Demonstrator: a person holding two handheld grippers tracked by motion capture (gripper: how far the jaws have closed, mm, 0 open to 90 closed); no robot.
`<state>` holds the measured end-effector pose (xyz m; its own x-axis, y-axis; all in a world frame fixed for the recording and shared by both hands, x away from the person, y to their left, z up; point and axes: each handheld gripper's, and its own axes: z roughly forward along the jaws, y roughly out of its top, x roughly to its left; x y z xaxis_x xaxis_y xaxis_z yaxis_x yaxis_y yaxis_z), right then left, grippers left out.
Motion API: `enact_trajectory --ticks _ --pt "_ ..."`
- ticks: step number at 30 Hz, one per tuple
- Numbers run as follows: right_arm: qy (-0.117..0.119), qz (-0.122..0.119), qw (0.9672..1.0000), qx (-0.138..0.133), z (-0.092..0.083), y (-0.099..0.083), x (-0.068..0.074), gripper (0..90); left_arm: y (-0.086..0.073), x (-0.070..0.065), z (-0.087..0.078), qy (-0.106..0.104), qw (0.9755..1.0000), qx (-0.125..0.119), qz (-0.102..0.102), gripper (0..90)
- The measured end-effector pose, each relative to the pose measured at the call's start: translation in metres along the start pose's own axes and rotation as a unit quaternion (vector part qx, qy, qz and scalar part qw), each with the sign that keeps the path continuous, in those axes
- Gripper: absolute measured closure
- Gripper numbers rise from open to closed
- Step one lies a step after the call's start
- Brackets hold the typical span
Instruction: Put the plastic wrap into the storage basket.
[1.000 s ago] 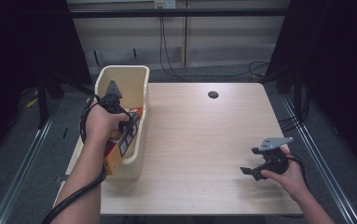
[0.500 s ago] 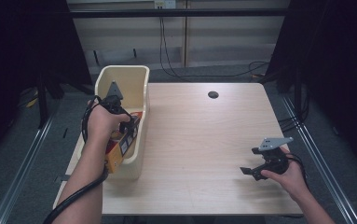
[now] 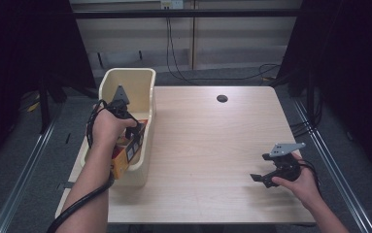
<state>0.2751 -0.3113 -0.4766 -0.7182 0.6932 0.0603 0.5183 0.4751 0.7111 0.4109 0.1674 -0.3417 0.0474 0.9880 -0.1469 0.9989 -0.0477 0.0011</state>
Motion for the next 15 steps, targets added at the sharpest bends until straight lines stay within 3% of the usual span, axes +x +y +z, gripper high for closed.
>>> enact_trajectory --ticks 6,15 --pt "0.005 0.0 1.0 0.0 0.0 0.0 0.0 5.2 0.0 -0.001 -0.001 -0.004 1.0 0.0 0.007 37.8" --pt "0.001 0.0 1.0 -0.001 -0.001 0.001 0.001 5.2 -0.001 -0.002 -0.014 -0.017 0.9997 -0.017 -0.002 36.3"
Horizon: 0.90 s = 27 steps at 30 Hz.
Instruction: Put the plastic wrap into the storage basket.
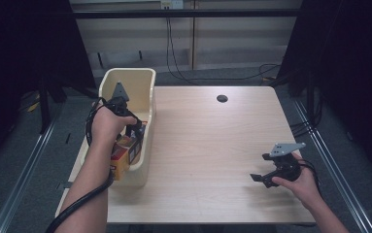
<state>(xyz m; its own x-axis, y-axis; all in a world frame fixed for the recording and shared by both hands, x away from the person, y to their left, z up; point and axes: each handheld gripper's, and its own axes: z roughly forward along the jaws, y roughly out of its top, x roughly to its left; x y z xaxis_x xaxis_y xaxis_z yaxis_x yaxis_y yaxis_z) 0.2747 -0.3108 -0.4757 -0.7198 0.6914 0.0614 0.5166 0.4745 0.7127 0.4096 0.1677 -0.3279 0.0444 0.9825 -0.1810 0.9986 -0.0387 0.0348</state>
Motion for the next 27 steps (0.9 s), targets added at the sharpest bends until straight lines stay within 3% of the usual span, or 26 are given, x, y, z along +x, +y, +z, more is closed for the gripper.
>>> enact_trajectory --ticks 8,17,27 --pt "0.001 0.002 1.0 0.001 0.0 0.0 0.0 5.2 0.0 -0.004 -0.016 -0.01 0.9997 -0.023 0.004 28.0" --pt "-0.002 0.001 1.0 0.001 -0.002 0.001 0.0 5.2 0.002 -0.016 -0.032 -0.025 0.9962 -0.068 0.047 16.3" --pt "-0.003 0.0 1.0 0.001 -0.003 0.001 0.001 5.2 0.003 -0.033 -0.037 -0.05 0.9933 -0.078 0.069 14.3"
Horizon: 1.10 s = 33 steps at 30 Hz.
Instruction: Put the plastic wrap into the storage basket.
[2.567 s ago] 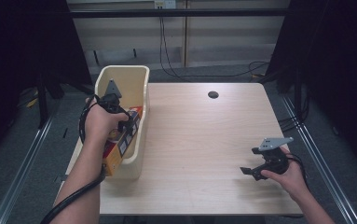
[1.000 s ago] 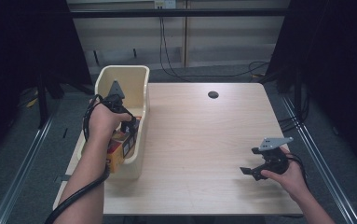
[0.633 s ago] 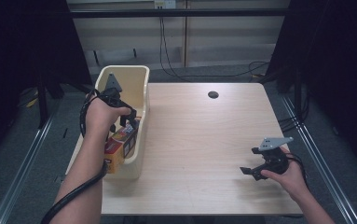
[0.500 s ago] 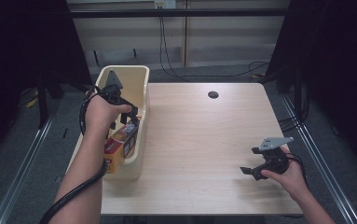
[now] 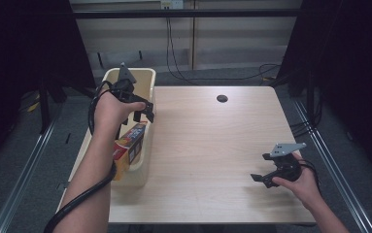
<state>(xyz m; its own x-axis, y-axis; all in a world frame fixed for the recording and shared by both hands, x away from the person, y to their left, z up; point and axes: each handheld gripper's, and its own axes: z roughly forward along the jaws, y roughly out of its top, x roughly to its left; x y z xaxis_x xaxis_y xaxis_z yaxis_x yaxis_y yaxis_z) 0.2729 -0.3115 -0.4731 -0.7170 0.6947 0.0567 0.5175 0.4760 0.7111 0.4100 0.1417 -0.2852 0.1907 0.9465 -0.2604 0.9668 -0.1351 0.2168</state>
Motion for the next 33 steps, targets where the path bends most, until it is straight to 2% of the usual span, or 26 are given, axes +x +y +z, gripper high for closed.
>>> enact_trajectory --ticks 4,8,11,16,27,33 --pt "-0.001 -0.001 1.0 -0.002 0.0 0.0 0.0 5.2 0.001 -0.007 0.001 -0.008 0.9999 -0.001 0.012 14.0" --pt "0.003 -0.002 1.0 0.0 0.0 0.0 0.001 5.2 0.002 -0.015 0.002 -0.017 0.9997 0.0 0.016 13.8" --pt "0.003 -0.002 1.0 0.0 0.0 0.0 0.0 5.1 0.003 -0.019 0.004 -0.016 0.9995 -0.004 0.025 13.5" --pt "0.003 -0.004 1.0 0.001 0.001 0.0 0.001 5.1 0.005 -0.027 0.009 -0.032 0.9989 -0.003 0.034 13.0" --pt "0.004 -0.002 1.0 -0.001 0.001 -0.001 0.0 5.2 0.006 -0.044 0.018 -0.046 0.9971 -0.01 0.06 11.0" --pt "0.006 -0.003 1.0 -0.001 0.001 -0.001 0.0 5.1 0.006 -0.049 0.024 -0.051 0.9966 -0.01 0.064 9.3"
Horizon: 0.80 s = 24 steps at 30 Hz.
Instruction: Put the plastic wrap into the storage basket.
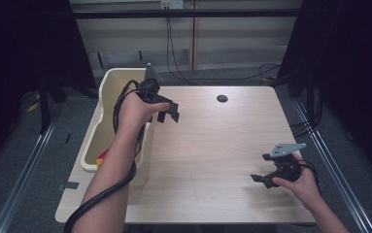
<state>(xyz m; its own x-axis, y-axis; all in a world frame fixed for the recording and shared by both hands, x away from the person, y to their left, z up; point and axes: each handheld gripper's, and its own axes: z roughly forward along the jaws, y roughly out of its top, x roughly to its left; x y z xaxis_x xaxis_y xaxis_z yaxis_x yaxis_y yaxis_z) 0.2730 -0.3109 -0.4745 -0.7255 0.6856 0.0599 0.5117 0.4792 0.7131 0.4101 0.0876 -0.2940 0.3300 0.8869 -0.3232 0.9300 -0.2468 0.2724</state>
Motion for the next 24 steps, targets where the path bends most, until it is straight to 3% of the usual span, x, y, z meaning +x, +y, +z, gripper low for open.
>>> enact_trajectory --ticks 9,17,24 --pt "0.0 0.001 1.0 0.002 0.0 0.0 0.0 5.1 0.0 -0.008 0.011 -0.014 0.9998 0.003 0.014 5.7" --pt "-0.002 0.0 1.0 0.003 0.001 0.0 0.0 5.2 -0.001 -0.016 0.028 -0.03 0.9991 0.022 0.02 5.9" --pt "-0.003 0.001 1.0 0.003 0.001 0.0 0.0 5.2 -0.003 -0.024 0.041 -0.032 0.9986 0.03 0.031 5.8"
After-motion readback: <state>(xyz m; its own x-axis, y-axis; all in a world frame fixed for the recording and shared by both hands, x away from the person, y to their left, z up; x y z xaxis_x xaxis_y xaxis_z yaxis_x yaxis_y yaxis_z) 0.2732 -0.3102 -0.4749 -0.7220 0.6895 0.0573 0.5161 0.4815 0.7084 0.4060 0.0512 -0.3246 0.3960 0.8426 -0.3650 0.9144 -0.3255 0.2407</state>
